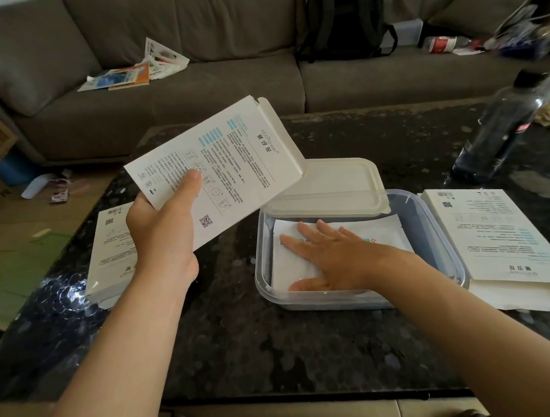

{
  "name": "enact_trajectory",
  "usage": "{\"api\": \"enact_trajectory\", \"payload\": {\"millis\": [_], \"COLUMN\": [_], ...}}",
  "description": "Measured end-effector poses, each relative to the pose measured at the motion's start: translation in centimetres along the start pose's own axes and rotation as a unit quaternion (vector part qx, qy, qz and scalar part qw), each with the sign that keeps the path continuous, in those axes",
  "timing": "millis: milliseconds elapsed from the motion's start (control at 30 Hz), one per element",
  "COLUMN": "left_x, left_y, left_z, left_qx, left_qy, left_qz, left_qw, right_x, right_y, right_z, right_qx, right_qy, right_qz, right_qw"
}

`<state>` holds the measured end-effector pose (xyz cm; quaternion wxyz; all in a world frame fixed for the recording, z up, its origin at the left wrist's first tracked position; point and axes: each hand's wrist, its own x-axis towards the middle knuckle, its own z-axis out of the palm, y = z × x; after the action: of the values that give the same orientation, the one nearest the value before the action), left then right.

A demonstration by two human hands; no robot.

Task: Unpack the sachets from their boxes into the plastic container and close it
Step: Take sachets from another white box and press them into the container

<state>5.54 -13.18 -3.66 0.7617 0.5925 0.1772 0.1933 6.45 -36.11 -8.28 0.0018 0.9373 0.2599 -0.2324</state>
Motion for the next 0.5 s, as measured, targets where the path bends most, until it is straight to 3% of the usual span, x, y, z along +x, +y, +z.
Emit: {"api": "enact_trajectory", "payload": {"millis": [133,300,367,433,500], "left_x": [-0.1,0.0,-0.1,-0.2,-0.5], "left_y": [0.2,0.5,0.5,0.5,0.3], "left_z": [0.0,-0.2,-0.1,0.1,0.3], "left_qx": [0.002,0.004,0.004,0.008,0.025], "left_qy": [-0.005,-0.015,-0.023,-0.034,-0.057], "left_qz": [-0.004,-0.009,-0.012,-0.017,-0.021], "left_qw": [1.000,1.000,1.000,0.999,0.998], "right_x": [-0.6,-2.2,-2.8,-3.8,-4.6], "right_y": [-0.3,-0.5,-0.1,0.1,0.0], "right_z": [-0.6,-3.3,-4.7,-6.3,-7.4], "right_qx": [0.043,0.202,0.244,0.319,0.409], "right_qy": [0.033,0.170,0.300,0.422,0.463], "right_qz": [0.007,0.094,0.134,0.154,0.136], "right_qw": [0.999,0.960,0.912,0.835,0.775]}}
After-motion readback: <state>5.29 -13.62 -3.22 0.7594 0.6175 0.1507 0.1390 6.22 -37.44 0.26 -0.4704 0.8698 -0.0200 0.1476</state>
